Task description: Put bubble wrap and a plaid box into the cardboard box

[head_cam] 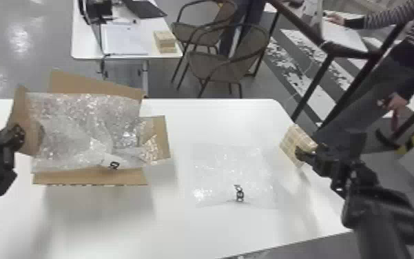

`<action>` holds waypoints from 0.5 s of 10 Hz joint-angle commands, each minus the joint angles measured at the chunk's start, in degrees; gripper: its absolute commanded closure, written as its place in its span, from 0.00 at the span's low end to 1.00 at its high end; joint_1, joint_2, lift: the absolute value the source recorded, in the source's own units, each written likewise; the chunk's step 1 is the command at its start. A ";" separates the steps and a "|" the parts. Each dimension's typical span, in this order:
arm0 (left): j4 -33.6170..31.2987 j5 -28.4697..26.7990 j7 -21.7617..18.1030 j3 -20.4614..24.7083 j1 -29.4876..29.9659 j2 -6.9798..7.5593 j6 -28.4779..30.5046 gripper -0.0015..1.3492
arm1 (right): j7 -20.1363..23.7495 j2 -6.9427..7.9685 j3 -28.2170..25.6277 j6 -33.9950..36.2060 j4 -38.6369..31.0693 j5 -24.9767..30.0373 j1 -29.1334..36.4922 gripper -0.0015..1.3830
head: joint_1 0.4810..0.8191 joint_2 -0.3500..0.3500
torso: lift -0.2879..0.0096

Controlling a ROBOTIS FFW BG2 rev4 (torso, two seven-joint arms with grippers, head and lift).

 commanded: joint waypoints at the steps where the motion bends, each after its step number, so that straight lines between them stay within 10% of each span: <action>1: 0.04 -0.32 -0.41 0.66 0.24 -0.15 -0.27 0.90 | 0.00 -0.50 0.00 0.04 1.21 -0.54 0.03 0.28 | 0.63 0.13 | 0.62; 3: 0.30 -0.23 -0.67 0.66 0.24 -0.15 -0.27 0.90 | -0.09 -1.29 1.84 0.04 2.62 -3.00 -0.24 0.71 | 0.63 0.13 | 0.62; 5: 0.56 -0.15 -0.93 0.66 0.33 -0.15 -0.44 0.90 | -0.26 -1.21 1.93 0.04 2.44 -4.14 -0.41 0.81 | 0.63 0.14 | 0.62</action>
